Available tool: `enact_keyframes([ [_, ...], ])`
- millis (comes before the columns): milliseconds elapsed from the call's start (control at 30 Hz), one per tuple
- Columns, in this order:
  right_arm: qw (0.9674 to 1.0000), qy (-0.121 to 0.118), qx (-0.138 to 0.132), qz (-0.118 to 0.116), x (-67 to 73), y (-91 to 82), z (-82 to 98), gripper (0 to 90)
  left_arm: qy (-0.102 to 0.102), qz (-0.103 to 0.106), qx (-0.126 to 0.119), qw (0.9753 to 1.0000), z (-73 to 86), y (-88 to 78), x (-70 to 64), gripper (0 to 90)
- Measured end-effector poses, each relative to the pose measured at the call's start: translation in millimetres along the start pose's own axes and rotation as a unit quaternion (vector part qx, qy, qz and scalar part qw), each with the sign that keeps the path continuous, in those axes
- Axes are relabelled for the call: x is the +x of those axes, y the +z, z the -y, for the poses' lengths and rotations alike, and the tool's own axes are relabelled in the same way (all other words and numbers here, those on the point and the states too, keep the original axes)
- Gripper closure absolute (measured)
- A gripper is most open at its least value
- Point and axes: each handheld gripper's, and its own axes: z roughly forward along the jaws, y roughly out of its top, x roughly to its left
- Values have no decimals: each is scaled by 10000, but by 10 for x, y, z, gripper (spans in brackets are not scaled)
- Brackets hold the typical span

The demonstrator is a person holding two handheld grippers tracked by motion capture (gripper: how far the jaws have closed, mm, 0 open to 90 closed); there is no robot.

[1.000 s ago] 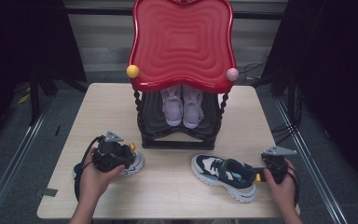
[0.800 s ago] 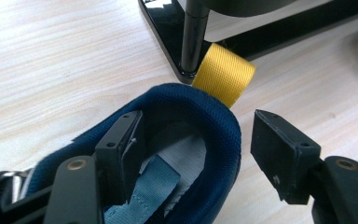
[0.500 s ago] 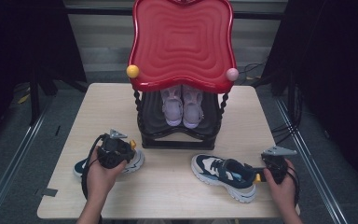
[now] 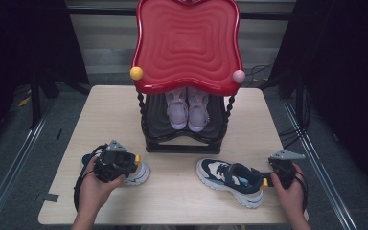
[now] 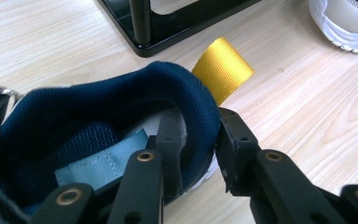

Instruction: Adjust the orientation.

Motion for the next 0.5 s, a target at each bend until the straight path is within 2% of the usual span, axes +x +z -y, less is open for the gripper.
enact_keyframes([
  [167, 10000, 7, 12, 6, 4, -2, 1, 121, -109, -42, -31, 9999, 47, -45, -52, 640],
  [233, 10000, 13, 15, 2, 5, -2, 1, 121, -198, -193, -13, 9996, 36, -29, -70, 554],
  [367, 10000, 19, 12, 8, 8, -2, 1, 121, -506, -367, 95, 9980, 3, 42, -74, 355],
  [400, 10000, 20, 12, 8, 9, -2, 1, 120, -519, -369, 91, 9979, -1, 58, -76, 350],
  [500, 10000, 19, 12, 7, 9, -1, 1, 120, -574, -542, 120, 9968, -42, 132, -118, 318],
])
